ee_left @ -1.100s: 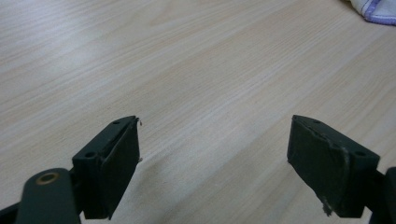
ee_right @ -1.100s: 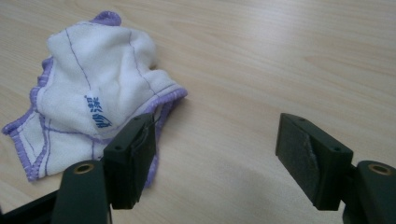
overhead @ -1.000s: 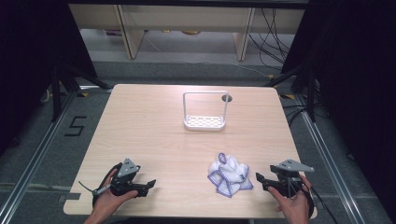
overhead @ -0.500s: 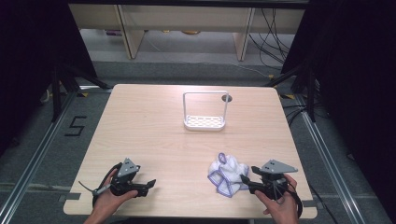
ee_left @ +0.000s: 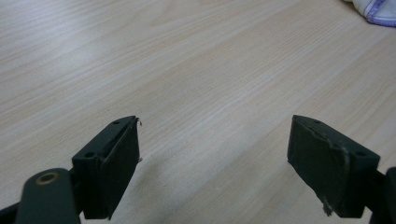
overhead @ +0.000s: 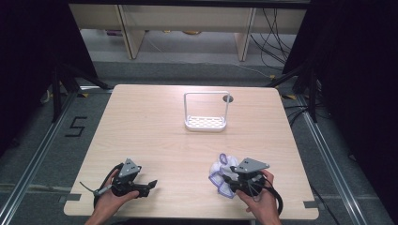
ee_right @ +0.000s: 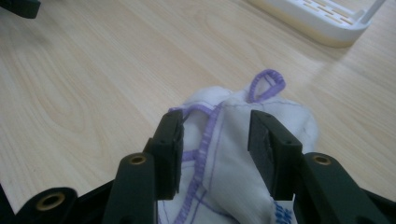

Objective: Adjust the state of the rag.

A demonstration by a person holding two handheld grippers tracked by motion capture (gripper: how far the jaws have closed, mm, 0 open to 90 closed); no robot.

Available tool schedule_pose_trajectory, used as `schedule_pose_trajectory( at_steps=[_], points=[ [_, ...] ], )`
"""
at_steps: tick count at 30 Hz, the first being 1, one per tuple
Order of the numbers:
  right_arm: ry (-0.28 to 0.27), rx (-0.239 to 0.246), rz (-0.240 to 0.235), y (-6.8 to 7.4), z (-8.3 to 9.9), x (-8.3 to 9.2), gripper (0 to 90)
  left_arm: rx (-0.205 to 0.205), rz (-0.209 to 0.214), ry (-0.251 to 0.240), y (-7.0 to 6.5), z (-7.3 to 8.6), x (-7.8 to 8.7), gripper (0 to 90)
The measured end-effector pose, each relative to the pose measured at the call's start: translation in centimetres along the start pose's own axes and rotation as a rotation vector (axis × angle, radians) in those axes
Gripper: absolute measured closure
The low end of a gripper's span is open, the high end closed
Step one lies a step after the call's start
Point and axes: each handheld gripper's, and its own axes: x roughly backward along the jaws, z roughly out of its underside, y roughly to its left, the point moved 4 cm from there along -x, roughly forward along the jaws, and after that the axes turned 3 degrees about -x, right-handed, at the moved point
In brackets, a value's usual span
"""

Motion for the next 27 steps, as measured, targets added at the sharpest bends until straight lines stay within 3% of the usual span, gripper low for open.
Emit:
schedule_pose_trajectory(
  at_steps=[10, 11, 15, 18, 19, 22, 27],
  points=[
    [0.113, 0.103, 0.082, 0.5, 0.0, -2.6, 60.8, 0.003, 0.007, -0.012, 0.0, 0.0, 0.0, 16.3],
    [0.120, 0.130, 0.079, 0.4, 0.2, -2.9, 62.4, 0.004, 0.006, -0.012, 0.0, 0.0, 0.0, 16.1],
    [0.138, 0.132, 0.089, 0.1, 0.5, -3.2, 74.2, 0.006, 0.004, -0.005, 0.0, 0.0, 0.1, 16.1],
    [0.116, 0.138, 0.072, -0.4, 0.5, -2.9, 86.1, 0.002, 0.006, -0.004, 0.0, 0.0, 0.1, 16.1],
    [0.108, 0.114, 0.060, -0.5, 0.5, -2.7, 87.5, 0.004, 0.006, -0.002, 0.0, 0.0, 0.1, 16.1],
    [0.076, 0.095, 0.044, -0.8, 0.1, -1.7, 88.6, 0.001, 0.009, -0.005, 0.0, 0.0, 0.1, 16.1],
    [-0.026, 0.065, 0.036, -1.6, -1.1, 1.0, 88.8, 0.022, 0.023, -0.015, -0.2, -0.3, 0.1, 16.1]
  ],
)
